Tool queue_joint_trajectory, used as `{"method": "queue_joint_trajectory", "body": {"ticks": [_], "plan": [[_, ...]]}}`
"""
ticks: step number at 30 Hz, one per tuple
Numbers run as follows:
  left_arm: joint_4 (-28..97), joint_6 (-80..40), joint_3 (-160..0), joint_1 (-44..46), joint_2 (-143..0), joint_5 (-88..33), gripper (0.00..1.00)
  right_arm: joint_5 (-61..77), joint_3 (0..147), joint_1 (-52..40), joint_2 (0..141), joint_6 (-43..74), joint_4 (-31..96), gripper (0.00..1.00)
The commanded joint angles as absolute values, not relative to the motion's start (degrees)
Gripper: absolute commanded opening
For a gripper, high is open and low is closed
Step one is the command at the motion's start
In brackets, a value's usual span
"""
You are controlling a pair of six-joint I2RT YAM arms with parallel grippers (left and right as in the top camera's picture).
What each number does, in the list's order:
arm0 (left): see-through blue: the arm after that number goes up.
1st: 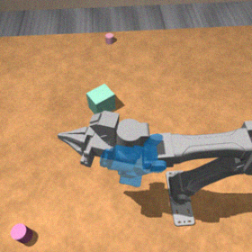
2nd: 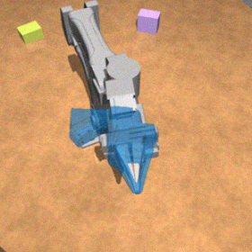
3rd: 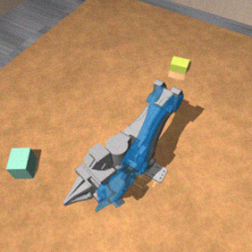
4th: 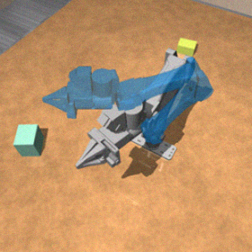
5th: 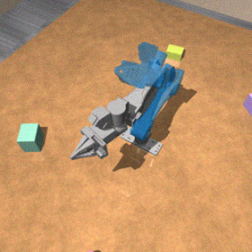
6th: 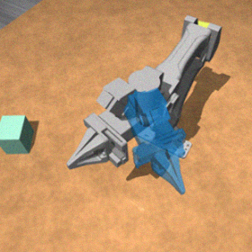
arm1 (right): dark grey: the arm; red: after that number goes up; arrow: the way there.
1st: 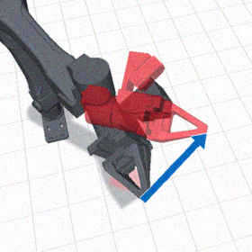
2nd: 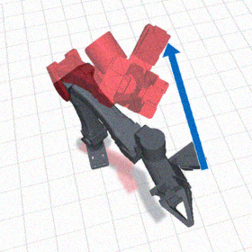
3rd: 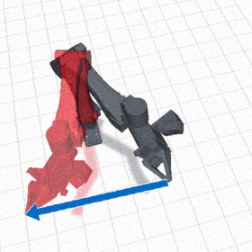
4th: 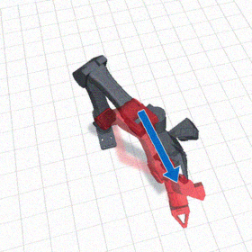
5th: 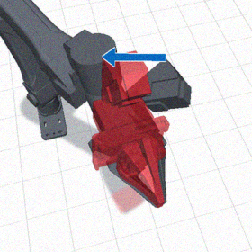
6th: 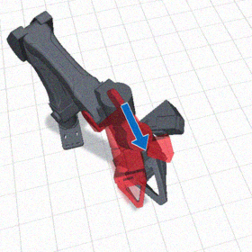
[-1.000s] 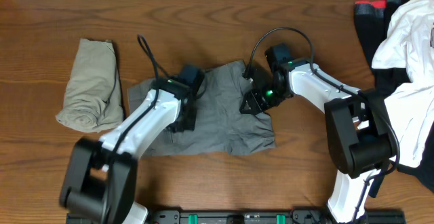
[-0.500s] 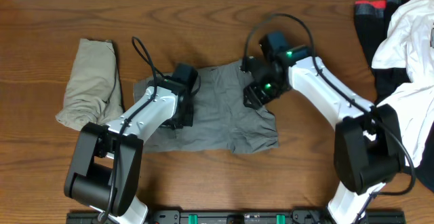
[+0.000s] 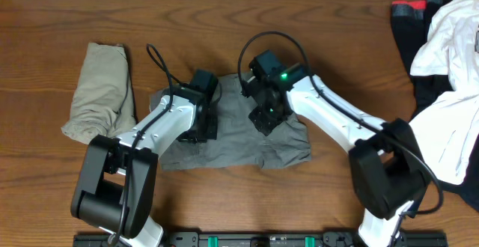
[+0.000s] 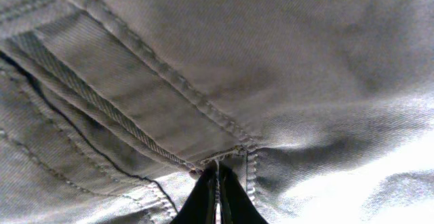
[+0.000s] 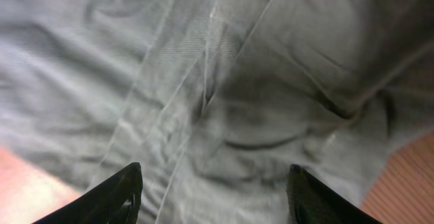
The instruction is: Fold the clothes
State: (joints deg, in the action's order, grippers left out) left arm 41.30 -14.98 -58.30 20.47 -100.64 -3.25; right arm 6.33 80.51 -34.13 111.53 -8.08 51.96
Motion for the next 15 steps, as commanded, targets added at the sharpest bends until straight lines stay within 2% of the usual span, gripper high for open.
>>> {"method": "queue_joint_trajectory", "body": {"ticks": [1, 6, 7, 10, 13, 15], "plan": [[41.5, -15.1, -58.7, 20.7, -101.2, -6.3, 0.05, 2.7, 80.5, -35.3, 115.3, -7.3, 51.4, 0.66], [42.0, -15.1, -58.7, 20.7, -101.2, -7.4, 0.06, 0.3, 80.5, -36.5, 118.9, -5.3, 50.5, 0.59], [42.1, -15.1, -58.7, 20.7, -101.2, -7.4, 0.06, -0.6, 80.5, -36.6, 119.3, -4.5, 50.5, 0.54], [42.3, -15.1, -58.7, 20.7, -101.2, -7.3, 0.06, -6.1, 80.5, -36.8, 120.0, -1.1, 50.8, 0.27], [42.3, -15.1, -58.7, 20.7, -101.2, -6.9, 0.06, -12.9, 80.6, -36.7, 119.2, 2.1, 51.3, 0.07], [42.3, -15.1, -58.7, 20.7, -101.2, -6.8, 0.06, -14.4, 80.9, -36.4, 118.1, 3.6, 52.2, 0.01]]}}
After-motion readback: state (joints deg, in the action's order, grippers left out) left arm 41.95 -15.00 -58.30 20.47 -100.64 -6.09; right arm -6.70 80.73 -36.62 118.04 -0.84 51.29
